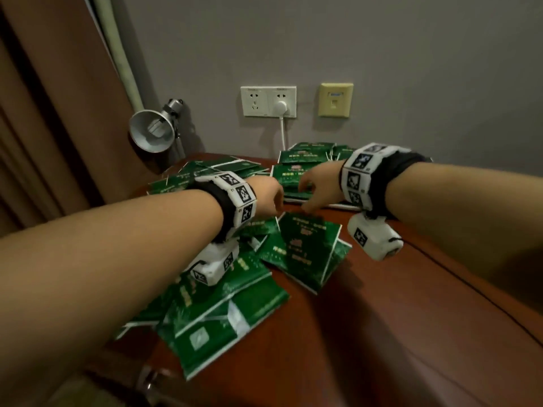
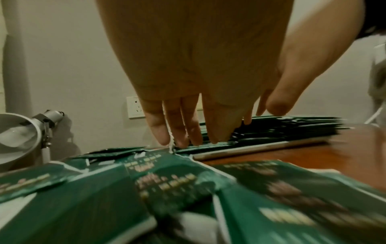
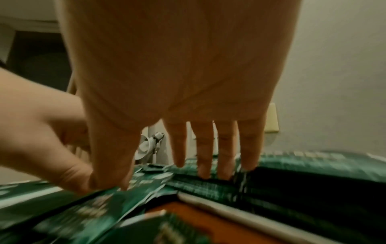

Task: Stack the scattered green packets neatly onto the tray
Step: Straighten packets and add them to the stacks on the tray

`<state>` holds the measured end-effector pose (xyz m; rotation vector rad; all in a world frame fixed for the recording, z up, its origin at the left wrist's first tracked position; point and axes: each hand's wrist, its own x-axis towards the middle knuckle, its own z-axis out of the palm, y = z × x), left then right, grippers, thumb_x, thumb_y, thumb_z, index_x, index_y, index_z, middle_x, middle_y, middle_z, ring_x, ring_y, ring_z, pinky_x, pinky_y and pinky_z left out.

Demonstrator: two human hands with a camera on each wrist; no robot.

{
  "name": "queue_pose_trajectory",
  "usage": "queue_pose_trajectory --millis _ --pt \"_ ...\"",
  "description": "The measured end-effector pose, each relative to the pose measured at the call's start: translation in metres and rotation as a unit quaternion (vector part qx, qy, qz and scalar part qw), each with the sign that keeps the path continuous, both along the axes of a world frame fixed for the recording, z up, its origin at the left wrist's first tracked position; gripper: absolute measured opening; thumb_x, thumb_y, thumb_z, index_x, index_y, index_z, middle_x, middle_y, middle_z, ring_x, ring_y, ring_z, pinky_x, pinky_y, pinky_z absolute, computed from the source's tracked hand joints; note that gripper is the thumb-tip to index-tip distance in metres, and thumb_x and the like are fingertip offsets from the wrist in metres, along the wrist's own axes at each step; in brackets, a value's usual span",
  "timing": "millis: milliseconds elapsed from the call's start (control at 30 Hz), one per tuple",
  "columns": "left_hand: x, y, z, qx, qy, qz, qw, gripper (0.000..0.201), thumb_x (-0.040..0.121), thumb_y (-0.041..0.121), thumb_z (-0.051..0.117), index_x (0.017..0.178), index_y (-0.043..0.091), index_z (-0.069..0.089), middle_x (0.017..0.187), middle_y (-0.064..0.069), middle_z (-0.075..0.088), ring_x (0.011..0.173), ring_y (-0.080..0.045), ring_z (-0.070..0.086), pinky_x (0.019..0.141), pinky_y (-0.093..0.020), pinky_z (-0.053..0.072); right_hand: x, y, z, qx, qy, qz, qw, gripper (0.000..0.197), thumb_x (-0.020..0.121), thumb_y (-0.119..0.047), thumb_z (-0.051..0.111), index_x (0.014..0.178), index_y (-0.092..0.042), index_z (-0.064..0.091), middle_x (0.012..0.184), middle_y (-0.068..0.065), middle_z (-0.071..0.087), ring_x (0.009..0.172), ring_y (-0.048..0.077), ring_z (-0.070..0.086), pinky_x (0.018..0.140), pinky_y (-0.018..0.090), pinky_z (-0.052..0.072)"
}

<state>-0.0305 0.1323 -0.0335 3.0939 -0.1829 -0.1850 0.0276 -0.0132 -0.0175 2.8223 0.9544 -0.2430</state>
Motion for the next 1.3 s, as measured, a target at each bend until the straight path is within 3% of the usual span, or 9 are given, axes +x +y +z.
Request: queue_pose_trajectory --millis 167,267,500,600,733,933,1000,1200,1300 --pt "-0.051 -0.033 -0.049 0.130 0.075 0.010 0.989 0.072 0.072 0.050 0.078 0.130 0.017 0.050 0.124 -0.012 0.052 0.111 -0.032 0.055 0.093 -0.043 0.050 -0.053 -0.017 -0.062 -0.020 0.048 -0.080 0.995 0.080 0.069 -0.075 0.063 0.118 -0.012 0.058 0.111 0.007 0.066 0.098 0.027 0.064 0.088 0.039 0.053" --pt "-0.070 -0.046 -0.057 0.101 0.061 0.019 0.993 0.077 0.075 0.053 0.075 0.137 0.017 0.046 0.131 -0.012 0.048 0.119 -0.034 0.050 0.098 -0.042 0.046 -0.068 -0.027 -0.074 -0.013 0.042 -0.096 0.994 0.079 0.060 -0.083 0.062 0.106 -0.018 0.064 0.095 0.003 0.068 0.084 0.024 0.066 0.081 0.040 0.057" --pt "-0.091 -0.067 -0.053 -0.018 0.041 -0.002 0.999 0.073 0.075 0.028 0.082 0.138 0.018 0.046 0.133 -0.006 0.048 0.114 -0.026 0.055 0.091 -0.032 0.049 -0.088 -0.075 -0.058 -0.015 0.016 -0.083 0.996 0.053 0.069 -0.053 0.078 0.106 -0.020 0.057 0.095 -0.002 0.063 0.087 0.022 0.063 0.081 0.040 0.055" --pt "-0.088 -0.075 -0.055 -0.016 0.000 0.049 0.999 0.076 0.073 0.048 0.078 0.133 0.016 0.044 0.130 -0.010 0.045 0.113 -0.030 0.052 0.092 -0.038 0.049 -0.091 -0.105 -0.051 -0.024 0.040 -0.110 0.993 0.050 0.069 -0.049 0.080 0.104 -0.018 0.062 0.096 0.000 0.064 0.087 0.022 0.063 0.078 0.037 0.055" --pt "-0.080 -0.088 -0.061 0.056 0.027 0.097 0.993 0.085 0.073 0.073 0.061 0.128 0.009 0.046 0.125 -0.014 0.051 0.112 -0.033 0.053 0.096 -0.045 0.048 -0.092 -0.137 -0.041 -0.036 0.064 -0.162 0.984 0.084 0.065 -0.059 0.079 0.129 -0.010 0.055 0.112 0.003 0.063 0.099 0.023 0.062 0.086 0.036 0.054" --pt "-0.076 -0.091 -0.060 0.022 0.046 0.058 0.997 0.069 0.072 0.056 0.075 0.122 0.012 0.059 0.116 -0.007 0.063 0.101 -0.024 0.062 0.086 -0.039 0.056 -0.103 -0.139 -0.050 -0.032 0.061 -0.186 0.980 0.103 0.062 -0.067 0.076 0.140 -0.010 0.039 0.131 0.008 0.055 0.114 0.027 0.056 0.096 0.042 0.048" --pt "-0.074 -0.086 -0.060 0.000 0.040 0.067 0.997 0.072 0.074 0.054 0.075 0.128 0.011 0.054 0.125 -0.008 0.059 0.108 -0.026 0.059 0.091 -0.040 0.053 -0.105 -0.131 -0.054 -0.045 0.066 -0.178 0.981 0.101 0.060 -0.071 0.074 0.135 -0.012 0.043 0.124 0.006 0.059 0.110 0.026 0.059 0.094 0.043 0.050" --pt "-0.063 -0.084 -0.071 0.072 0.046 0.136 0.987 0.118 0.068 0.084 0.054 0.153 0.011 0.017 0.153 -0.018 0.028 0.139 -0.038 0.030 0.111 -0.048 0.032 -0.098 -0.130 -0.062 -0.080 0.056 -0.173 0.980 0.109 0.044 -0.090 0.063 0.122 -0.014 0.054 0.111 0.004 0.064 0.099 0.026 0.063 0.089 0.041 0.053" --pt "-0.055 -0.080 -0.072 0.089 0.058 0.119 0.987 0.117 0.065 0.088 0.051 0.151 0.013 0.023 0.153 -0.011 0.028 0.138 -0.036 0.029 0.112 -0.049 0.031 -0.081 -0.135 -0.066 -0.079 0.011 -0.160 0.984 0.117 0.018 -0.099 0.050 0.104 -0.020 0.062 0.091 -0.001 0.067 0.083 0.024 0.065 0.079 0.042 0.056"
